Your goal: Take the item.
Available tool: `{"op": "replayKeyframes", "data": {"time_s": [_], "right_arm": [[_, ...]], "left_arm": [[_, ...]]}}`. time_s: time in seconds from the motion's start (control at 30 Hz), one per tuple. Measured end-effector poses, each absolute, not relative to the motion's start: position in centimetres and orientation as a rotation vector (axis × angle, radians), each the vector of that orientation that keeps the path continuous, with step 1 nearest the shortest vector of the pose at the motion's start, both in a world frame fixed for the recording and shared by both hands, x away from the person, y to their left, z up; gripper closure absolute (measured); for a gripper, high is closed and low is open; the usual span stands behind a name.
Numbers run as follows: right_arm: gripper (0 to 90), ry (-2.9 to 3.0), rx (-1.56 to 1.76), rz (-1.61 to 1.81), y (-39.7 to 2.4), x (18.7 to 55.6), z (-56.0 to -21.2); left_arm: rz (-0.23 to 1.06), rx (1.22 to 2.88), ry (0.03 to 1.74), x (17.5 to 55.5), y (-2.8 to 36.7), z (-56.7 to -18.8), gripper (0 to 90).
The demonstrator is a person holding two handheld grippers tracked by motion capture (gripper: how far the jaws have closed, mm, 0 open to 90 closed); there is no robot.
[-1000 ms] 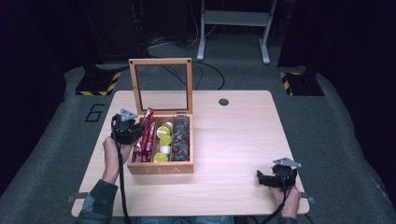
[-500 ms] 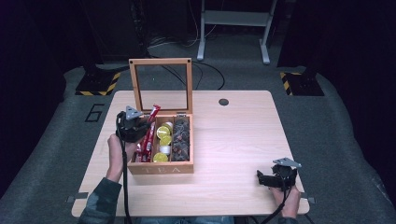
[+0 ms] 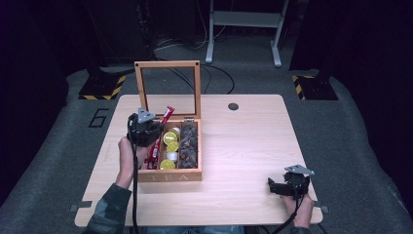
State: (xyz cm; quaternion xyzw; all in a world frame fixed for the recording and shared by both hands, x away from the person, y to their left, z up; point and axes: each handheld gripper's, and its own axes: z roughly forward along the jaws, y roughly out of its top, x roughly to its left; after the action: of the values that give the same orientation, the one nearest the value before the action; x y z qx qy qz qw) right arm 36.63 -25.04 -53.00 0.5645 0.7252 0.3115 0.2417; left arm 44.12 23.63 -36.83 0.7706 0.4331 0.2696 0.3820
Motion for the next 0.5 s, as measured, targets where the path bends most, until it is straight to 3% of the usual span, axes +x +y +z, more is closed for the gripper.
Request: {"op": "replayKeyframes", "data": {"time_s": [0.5], "right_arm": [[1.4,1.985,1.54,0.852,-25.1,36.6,-53.0]], "left_arm": [[0.669,1.974,1.028,45.0,20.2,-36.0,81.3]]}}
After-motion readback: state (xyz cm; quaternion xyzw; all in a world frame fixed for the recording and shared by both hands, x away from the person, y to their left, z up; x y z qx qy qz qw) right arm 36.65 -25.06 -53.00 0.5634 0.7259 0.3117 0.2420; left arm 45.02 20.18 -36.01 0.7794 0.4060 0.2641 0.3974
